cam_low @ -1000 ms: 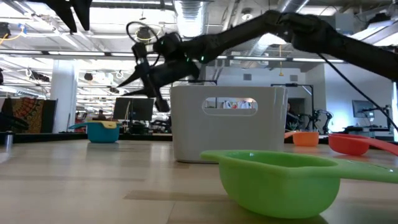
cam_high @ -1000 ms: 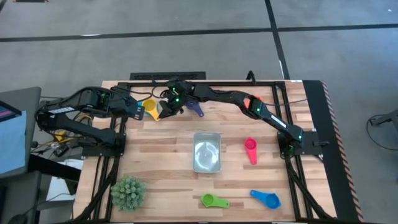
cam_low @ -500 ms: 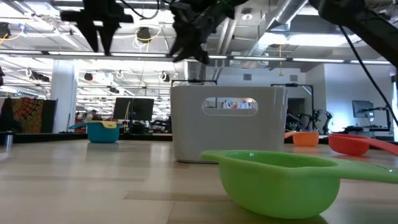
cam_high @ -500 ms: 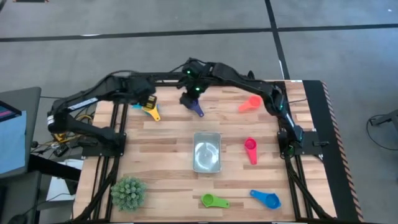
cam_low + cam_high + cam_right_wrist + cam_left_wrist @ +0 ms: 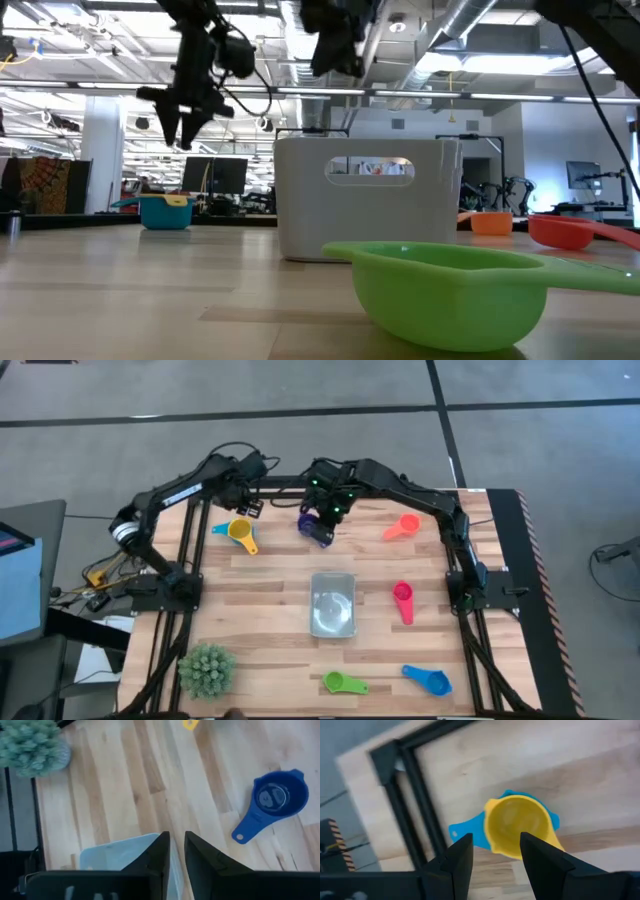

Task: Nest measuring cups in basket
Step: Adjust the stacked measuring cups

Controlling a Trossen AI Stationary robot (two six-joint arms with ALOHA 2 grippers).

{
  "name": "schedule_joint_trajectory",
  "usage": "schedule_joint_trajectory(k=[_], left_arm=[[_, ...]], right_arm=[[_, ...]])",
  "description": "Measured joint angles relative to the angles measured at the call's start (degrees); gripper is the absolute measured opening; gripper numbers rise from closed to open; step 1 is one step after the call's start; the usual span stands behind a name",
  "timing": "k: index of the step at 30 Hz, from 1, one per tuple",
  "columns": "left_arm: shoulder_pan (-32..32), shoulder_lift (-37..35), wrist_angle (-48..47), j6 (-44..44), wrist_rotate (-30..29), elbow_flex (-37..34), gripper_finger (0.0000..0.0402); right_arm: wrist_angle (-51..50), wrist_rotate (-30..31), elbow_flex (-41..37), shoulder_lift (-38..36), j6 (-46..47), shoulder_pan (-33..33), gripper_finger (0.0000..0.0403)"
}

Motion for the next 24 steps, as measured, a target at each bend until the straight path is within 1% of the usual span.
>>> schedule_joint_trajectory(k=[3, 7, 8, 10, 12, 13, 17, 24], left_arm=[[0.3, 2.0, 1.0, 1.7, 1.6, 0.0, 0.0153], [0.9, 2.7, 2.1, 5.3, 0.5, -1.3, 0.0153], [1.8, 2.7, 2.9, 7.2, 1.3, -2.3, 0.0153], [4.4, 2.7, 5.1, 10.3, 5.9, -4.7, 0.0153], [6.8, 2.7, 7.3, 10.7, 10.4, -7.3, 0.0153], [7.7, 2.8, 7.8, 10.8, 11.0, -8.3, 0.0153], [9.4, 2.8, 9.6, 11.0, 9.1, -11.6, 0.0153], [11.0, 2.8, 16.9, 11.8, 10.9, -16.0, 0.0153]], right_arm=[[-0.4, 0.4, 0.0, -1.8, 0.0, 0.8, 0.0069], [-0.8, 2.3, 0.0, -4.4, 0.0, 1.1, 0.0066], [-1.1, 2.9, 0.0, -4.8, 0.1, 1.1, 0.0066], [-1.3, 3.6, 0.0, -5.3, 0.5, 1.0, 0.0066], [-1.4, 3.6, 0.0, -5.6, 0.8, 1.0, 0.0066], [-1.3, 3.6, 0.0, -5.7, 1.0, 1.0, 0.0066], [-1.3, 4.6, 0.0, -5.7, 1.8, 1.1, 0.0066], [-1.1, 4.8, 0.0, -5.2, 2.6, 1.8, 0.0066]])
